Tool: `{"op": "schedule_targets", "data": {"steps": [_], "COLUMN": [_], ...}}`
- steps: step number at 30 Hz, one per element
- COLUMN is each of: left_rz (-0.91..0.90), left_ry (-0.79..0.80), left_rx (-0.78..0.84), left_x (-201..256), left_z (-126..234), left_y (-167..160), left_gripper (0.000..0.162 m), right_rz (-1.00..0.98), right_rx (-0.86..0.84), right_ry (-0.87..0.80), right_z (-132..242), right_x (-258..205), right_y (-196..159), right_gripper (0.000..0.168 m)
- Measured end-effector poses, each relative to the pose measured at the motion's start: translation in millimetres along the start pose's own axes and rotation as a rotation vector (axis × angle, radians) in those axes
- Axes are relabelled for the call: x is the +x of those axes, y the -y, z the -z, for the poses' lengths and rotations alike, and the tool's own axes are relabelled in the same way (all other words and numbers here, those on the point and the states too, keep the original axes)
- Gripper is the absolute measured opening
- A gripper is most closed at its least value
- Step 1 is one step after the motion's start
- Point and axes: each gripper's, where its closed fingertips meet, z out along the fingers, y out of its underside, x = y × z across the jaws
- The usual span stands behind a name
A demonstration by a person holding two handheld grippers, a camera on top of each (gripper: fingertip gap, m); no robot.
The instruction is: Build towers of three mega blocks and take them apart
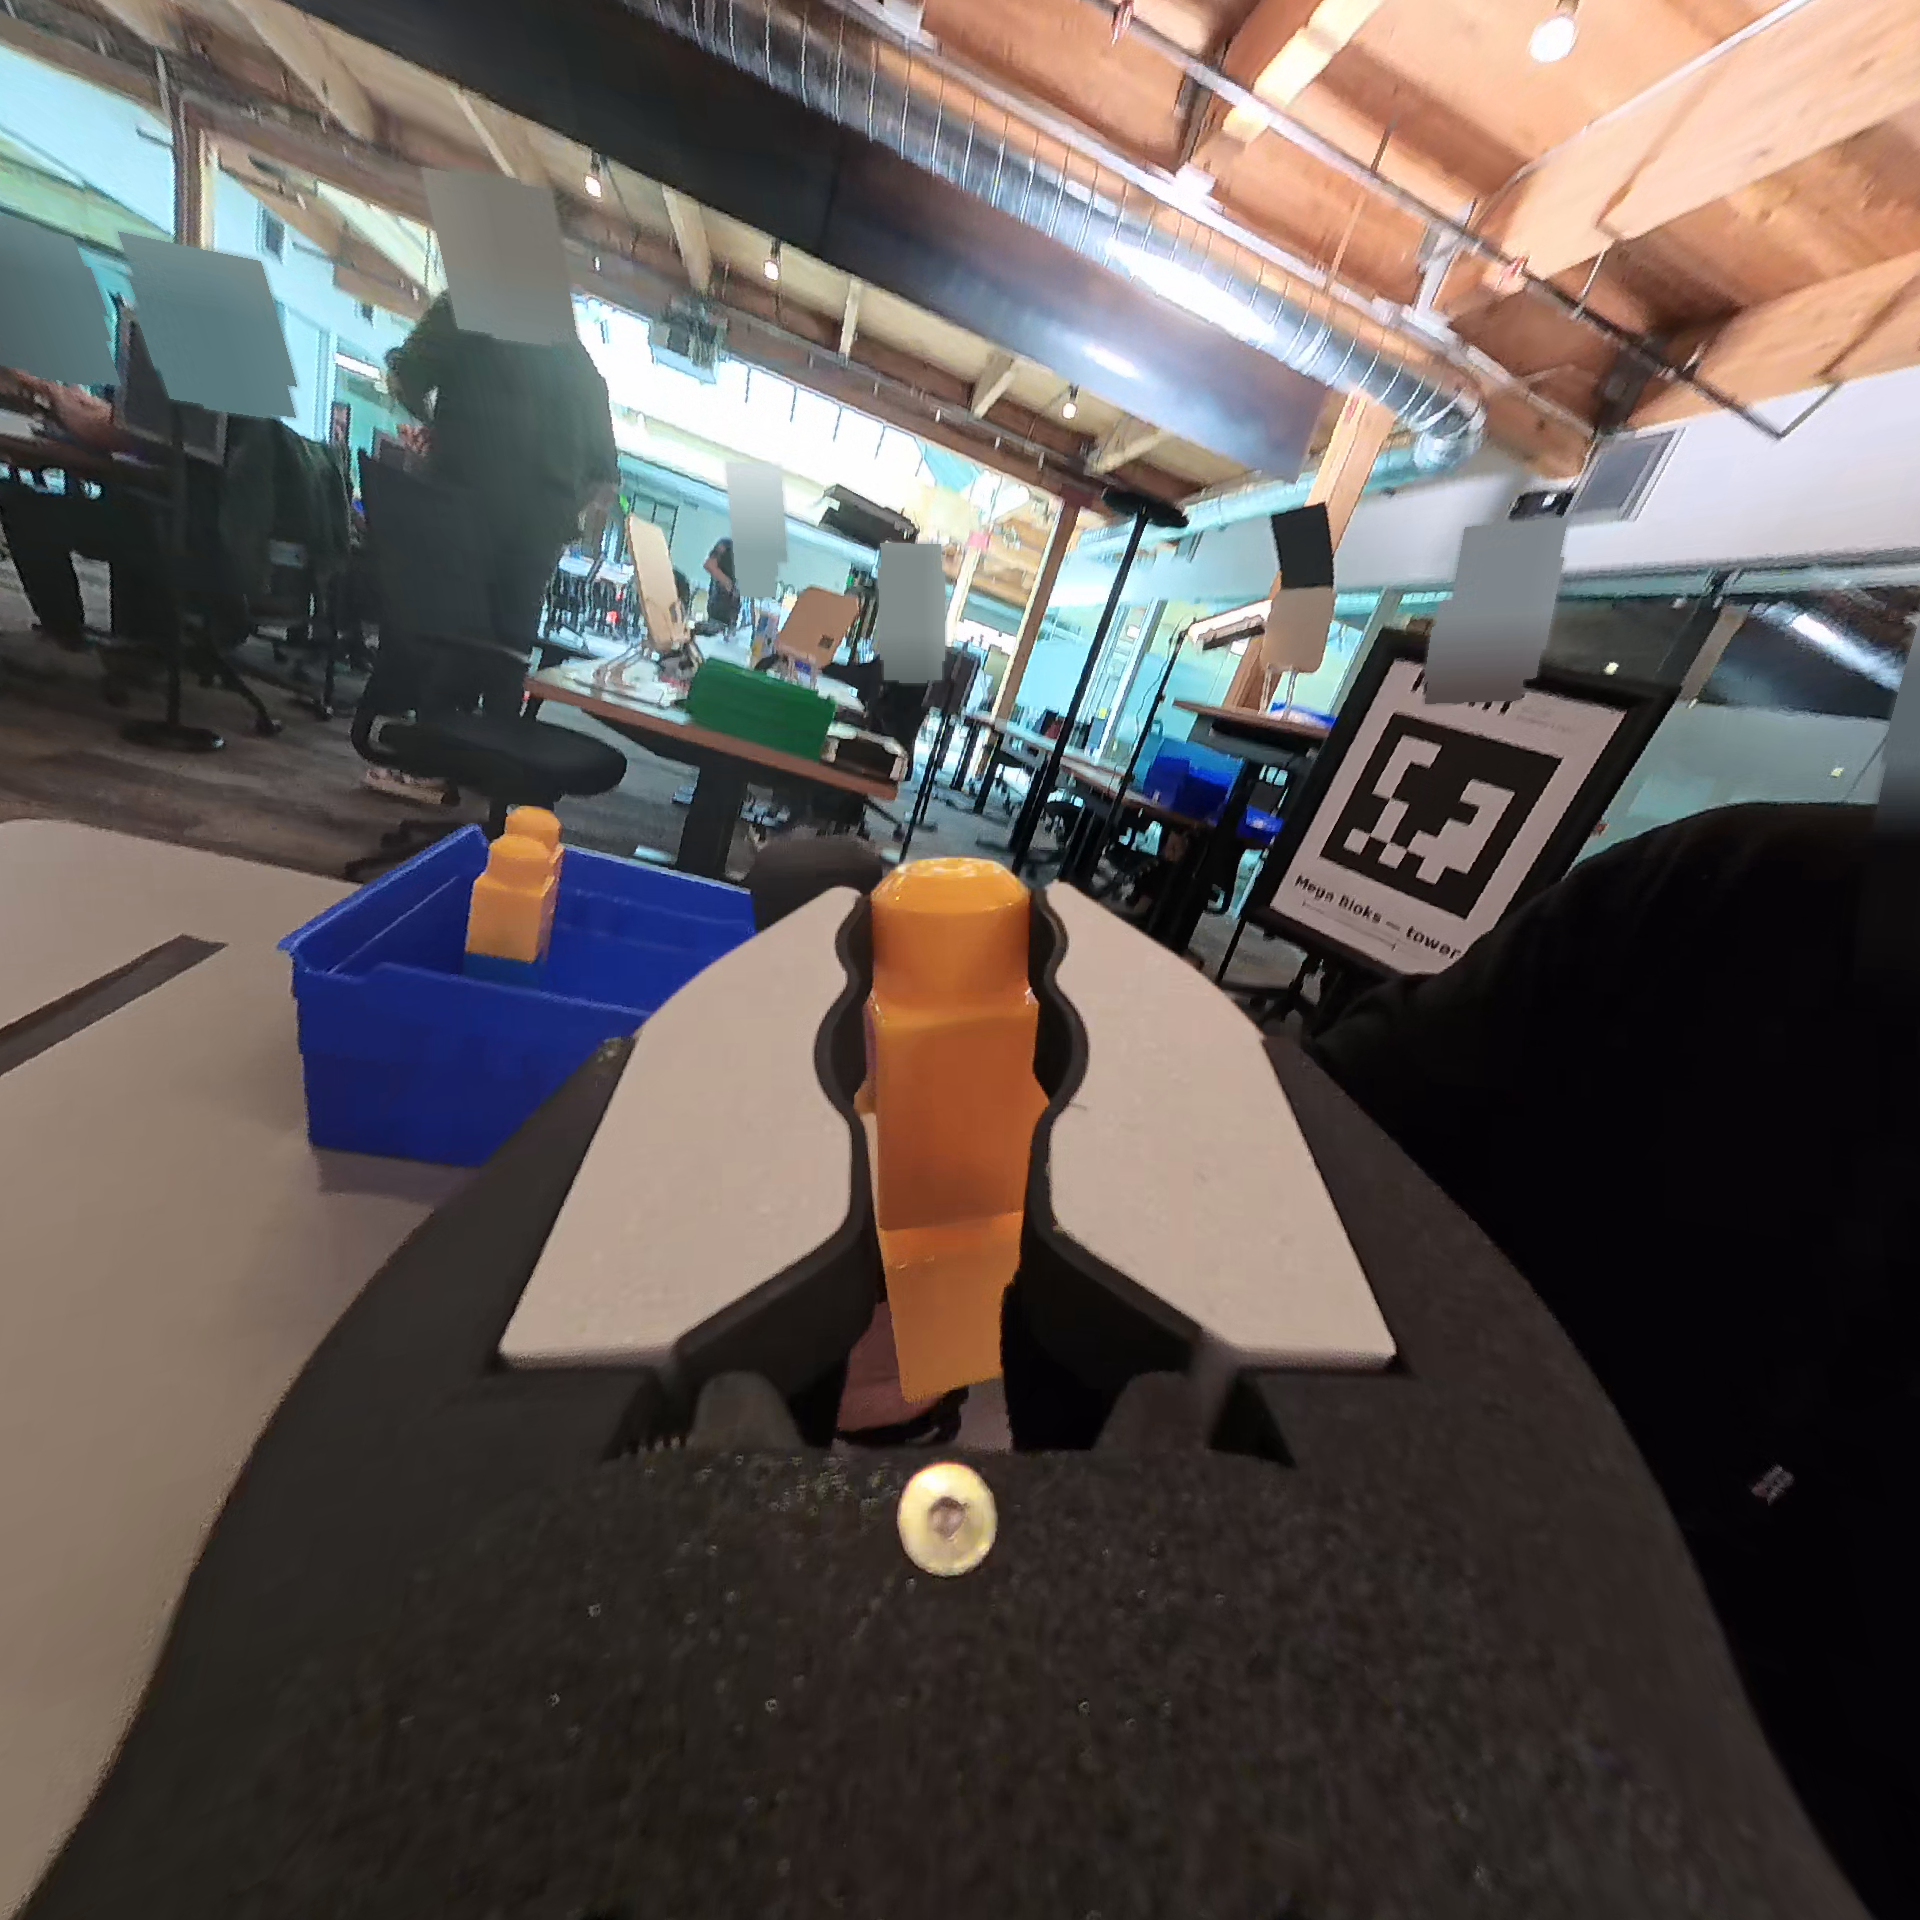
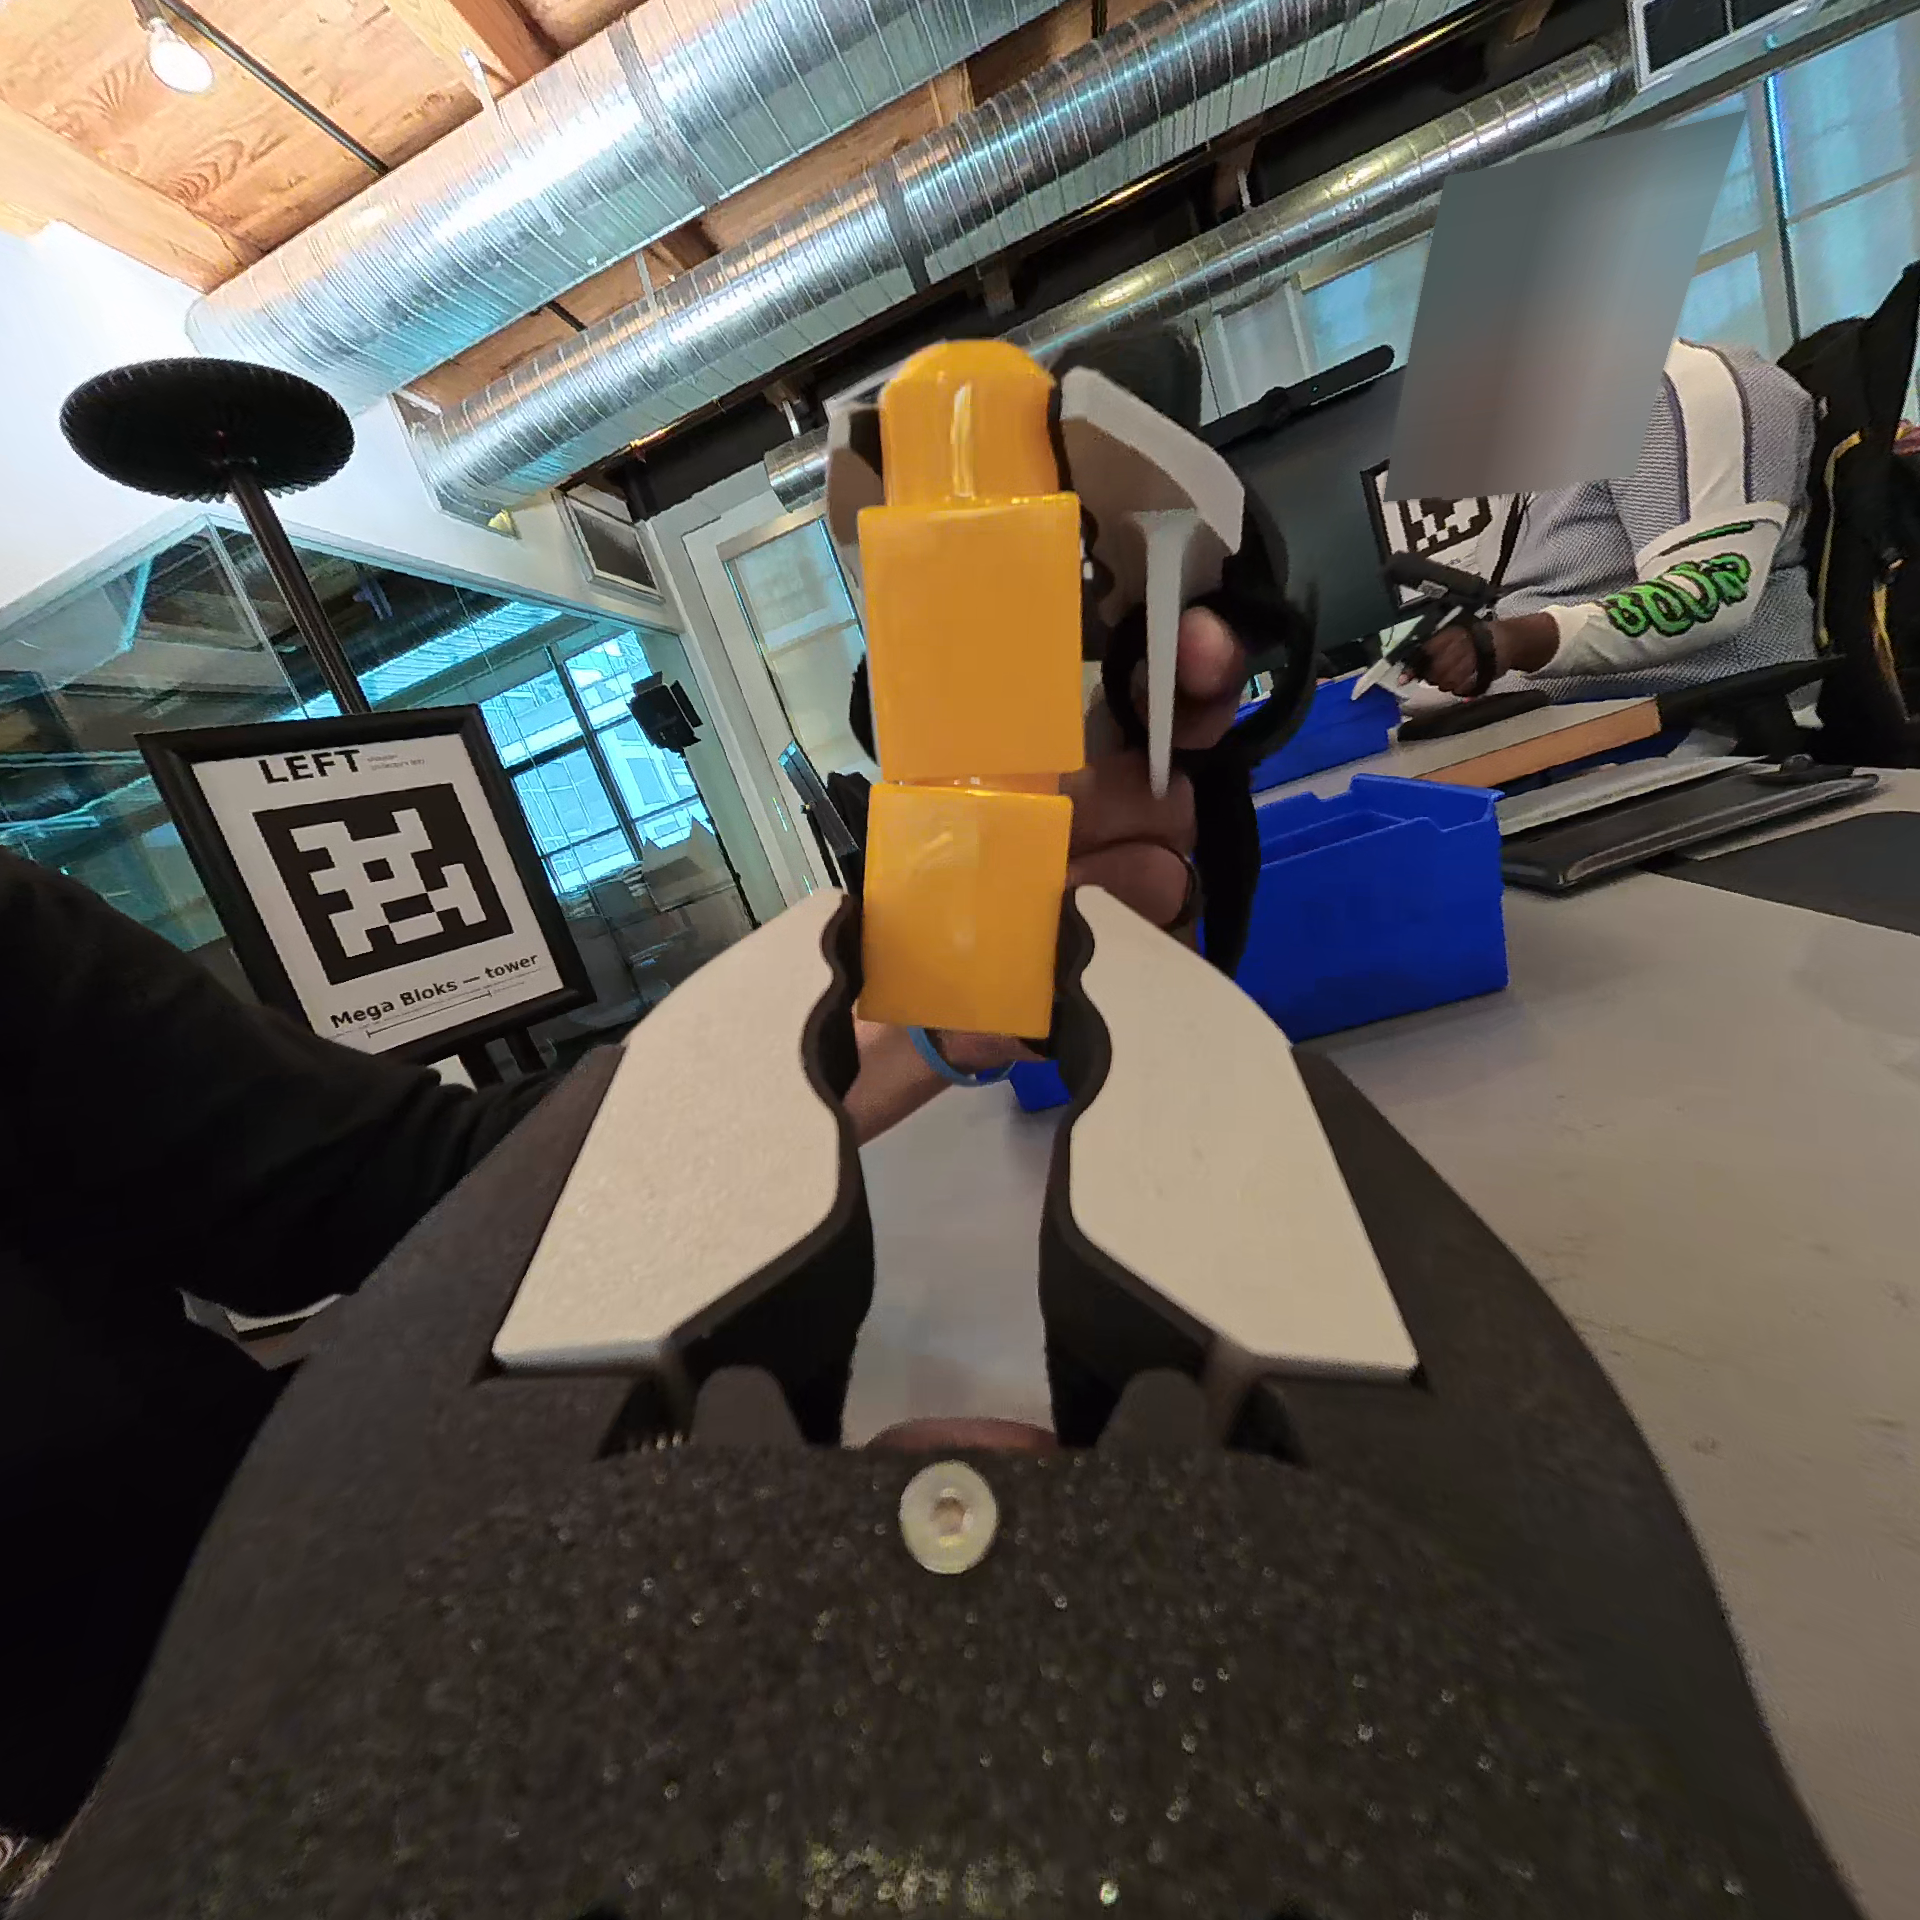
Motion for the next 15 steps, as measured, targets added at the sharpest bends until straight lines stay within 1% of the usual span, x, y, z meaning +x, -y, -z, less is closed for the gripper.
{"op": "schedule_targets", "data": {"steps": [3,6,9,12,15], "left_rz": [0.019,0.05,0.05,0.028,0.025], "left_ry": [-0.001,0.036,0.076,0.122,0.138], "left_rx": [0.039,0.027,-0.015,-0.094,-0.133], "left_x": [-4,-13,-18,-20,-20], "left_z": [-2,1,7,10,13], "left_y": [0,-1,-2,-8,-10], "left_gripper": [0.028,0.028,0.028,0.029,0.037], "right_rz": [-0.003,-0.008,-0.008,-0.009,-0.006], "right_rx": [-0.007,-0.022,-0.028,-0.021,-0.028], "right_ry": [-0.016,-0.041,-0.059,-0.065,-0.074], "right_z": [1,4,8,10,11], "right_x": [4,10,14,16,18], "right_y": [-1,-1,-1,2,1], "right_gripper": [0.035,0.035,0.035,0.035,0.035]}}
